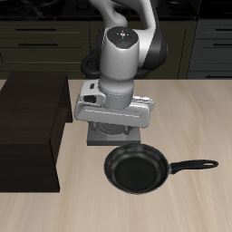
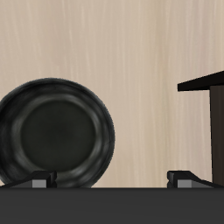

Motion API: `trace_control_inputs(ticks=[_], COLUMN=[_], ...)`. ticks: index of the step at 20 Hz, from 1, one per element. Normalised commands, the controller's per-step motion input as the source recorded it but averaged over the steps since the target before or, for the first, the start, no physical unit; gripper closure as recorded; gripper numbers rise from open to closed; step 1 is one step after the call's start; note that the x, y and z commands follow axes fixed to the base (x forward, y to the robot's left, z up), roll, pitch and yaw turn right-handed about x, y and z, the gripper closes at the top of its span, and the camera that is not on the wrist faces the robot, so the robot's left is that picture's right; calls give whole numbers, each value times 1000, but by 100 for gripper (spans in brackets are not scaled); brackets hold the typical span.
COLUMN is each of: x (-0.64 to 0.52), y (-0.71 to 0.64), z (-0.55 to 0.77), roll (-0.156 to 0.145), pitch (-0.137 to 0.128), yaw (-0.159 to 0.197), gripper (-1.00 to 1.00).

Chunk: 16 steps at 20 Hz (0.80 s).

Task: Place the frypan on the flat stove and turn on the stove

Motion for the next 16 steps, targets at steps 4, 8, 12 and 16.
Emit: trace_control_inputs(ticks=[4, 8, 12, 16], x=[-35, -53, -6, 52], y=[-59, -3, -10, -64], z=[-256, -321, -396, -314], roll=[-1, 10, 9, -2], pitch=[26, 28, 36, 23], yaw=[4, -18, 9, 8], gripper=[-100, -100, -100, -100])
